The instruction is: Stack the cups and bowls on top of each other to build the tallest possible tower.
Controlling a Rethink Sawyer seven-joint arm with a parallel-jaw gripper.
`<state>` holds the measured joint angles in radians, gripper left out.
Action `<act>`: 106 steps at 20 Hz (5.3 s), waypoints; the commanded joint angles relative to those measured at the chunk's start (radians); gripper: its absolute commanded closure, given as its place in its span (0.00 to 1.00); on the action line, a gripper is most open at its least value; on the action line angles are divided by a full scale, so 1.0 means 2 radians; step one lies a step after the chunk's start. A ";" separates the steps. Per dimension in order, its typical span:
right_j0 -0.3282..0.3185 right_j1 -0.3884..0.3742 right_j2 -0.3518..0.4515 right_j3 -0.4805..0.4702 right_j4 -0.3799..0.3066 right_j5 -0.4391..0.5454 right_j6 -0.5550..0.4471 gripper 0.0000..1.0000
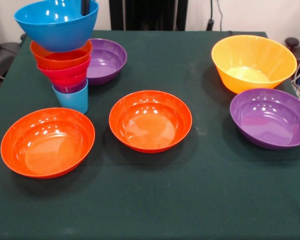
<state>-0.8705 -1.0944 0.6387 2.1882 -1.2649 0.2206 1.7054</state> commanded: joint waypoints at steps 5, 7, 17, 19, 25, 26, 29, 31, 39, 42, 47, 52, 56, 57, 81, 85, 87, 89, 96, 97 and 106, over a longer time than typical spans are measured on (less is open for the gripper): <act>0.010 0.029 0.000 0.010 -0.011 -0.014 0.004 1.00; 0.009 0.027 0.002 0.011 -0.010 -0.014 0.003 1.00; 0.015 0.016 0.015 0.014 0.017 0.011 -0.014 1.00; 0.013 0.016 0.018 0.014 0.022 0.014 -0.018 1.00; 0.010 0.017 0.024 0.013 0.031 0.016 -0.028 1.00; 0.011 0.017 0.024 0.013 0.031 0.016 -0.028 1.00; 0.012 0.016 0.023 0.014 0.032 0.016 -0.026 1.00; 0.015 0.015 0.022 0.014 0.032 0.016 -0.024 1.00; 0.018 0.014 0.028 0.010 0.040 0.024 -0.032 1.00; 0.013 0.018 0.034 0.006 0.044 0.027 -0.042 1.00; 0.007 0.026 0.041 0.000 0.045 0.028 -0.050 1.00; 0.007 0.031 0.043 -0.005 0.043 0.031 -0.051 1.00; 0.003 0.034 0.046 -0.006 0.038 0.030 -0.053 1.00; 0.000 0.034 0.048 -0.006 0.038 0.030 -0.055 1.00; -0.019 0.036 0.069 -0.002 0.035 0.040 -0.070 1.00; -0.027 0.031 0.073 0.002 0.033 0.039 -0.073 1.00; -0.030 0.031 0.077 0.002 0.033 0.040 -0.076 1.00; -0.036 0.032 0.083 0.002 0.036 0.043 -0.084 1.00; -0.053 0.024 0.104 0.003 0.056 0.061 -0.108 1.00; -0.056 0.021 0.106 0.006 0.058 0.061 -0.109 1.00; -0.040 0.017 0.088 0.008 0.032 0.052 -0.072 1.00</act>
<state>-0.9906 -1.0794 0.7961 2.1917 -1.1707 0.2210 1.7054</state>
